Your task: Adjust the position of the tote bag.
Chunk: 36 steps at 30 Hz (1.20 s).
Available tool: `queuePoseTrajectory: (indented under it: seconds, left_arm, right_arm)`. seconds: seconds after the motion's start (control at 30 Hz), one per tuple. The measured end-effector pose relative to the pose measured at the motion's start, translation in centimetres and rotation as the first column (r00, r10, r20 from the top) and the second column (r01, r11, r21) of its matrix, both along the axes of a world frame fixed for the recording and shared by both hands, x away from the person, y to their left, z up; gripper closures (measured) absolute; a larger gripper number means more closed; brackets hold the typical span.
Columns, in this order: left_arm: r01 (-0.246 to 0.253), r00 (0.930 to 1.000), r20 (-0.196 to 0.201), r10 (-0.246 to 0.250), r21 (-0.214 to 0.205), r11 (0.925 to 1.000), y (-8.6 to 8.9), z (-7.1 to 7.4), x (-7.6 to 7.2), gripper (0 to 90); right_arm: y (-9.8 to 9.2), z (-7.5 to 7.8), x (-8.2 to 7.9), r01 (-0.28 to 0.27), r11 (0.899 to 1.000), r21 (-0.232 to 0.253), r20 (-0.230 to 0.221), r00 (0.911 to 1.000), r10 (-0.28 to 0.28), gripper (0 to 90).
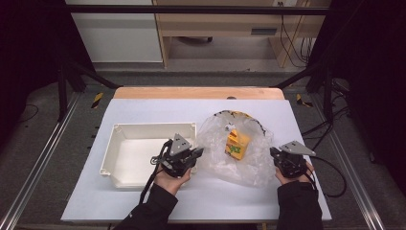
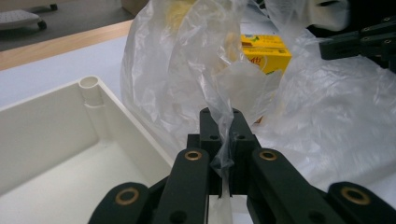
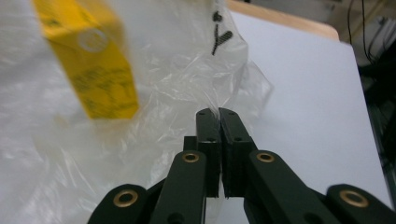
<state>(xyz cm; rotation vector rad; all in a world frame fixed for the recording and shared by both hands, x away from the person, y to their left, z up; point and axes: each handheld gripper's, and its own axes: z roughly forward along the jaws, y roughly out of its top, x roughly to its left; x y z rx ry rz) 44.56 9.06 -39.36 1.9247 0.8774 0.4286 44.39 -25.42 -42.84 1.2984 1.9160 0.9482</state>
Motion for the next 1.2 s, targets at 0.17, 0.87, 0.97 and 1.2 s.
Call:
queuePoseTrajectory:
  seconds: [0.17, 0.87, 0.97, 1.2]
  left_arm:
    - [-0.007, 0.9996, -0.026, 0.007, 0.018, 0.9998, -0.6, -1.1, 0.7, 87.9]
    - [0.013, 0.9995, -0.028, -0.013, 0.015, 0.9998, -0.7, -1.3, 0.6, 87.6]
    - [0.011, 0.9996, -0.027, -0.011, 0.009, 0.9999, -0.6, -1.2, 0.6, 87.7]
    - [0.012, 0.9996, -0.024, -0.011, 0.006, 0.9999, -0.4, -1.1, 0.6, 87.7]
  right_arm:
    - [-1.2, -2.0, 1.0, 0.045, 0.998, -0.041, -0.101, 0.9937, -0.049, 87.3]
    - [0.7, 2.4, -0.5, -0.095, 0.995, 0.022, 0.125, 0.9879, 0.091, 52.4]
    - [1.2, 3.1, -0.9, -0.130, 0.991, 0.039, 0.153, 0.9805, 0.123, 51.5]
    - [3.9, 3.5, -0.4, -0.234, 0.970, 0.070, 0.164, 0.9616, 0.220, 46.5]
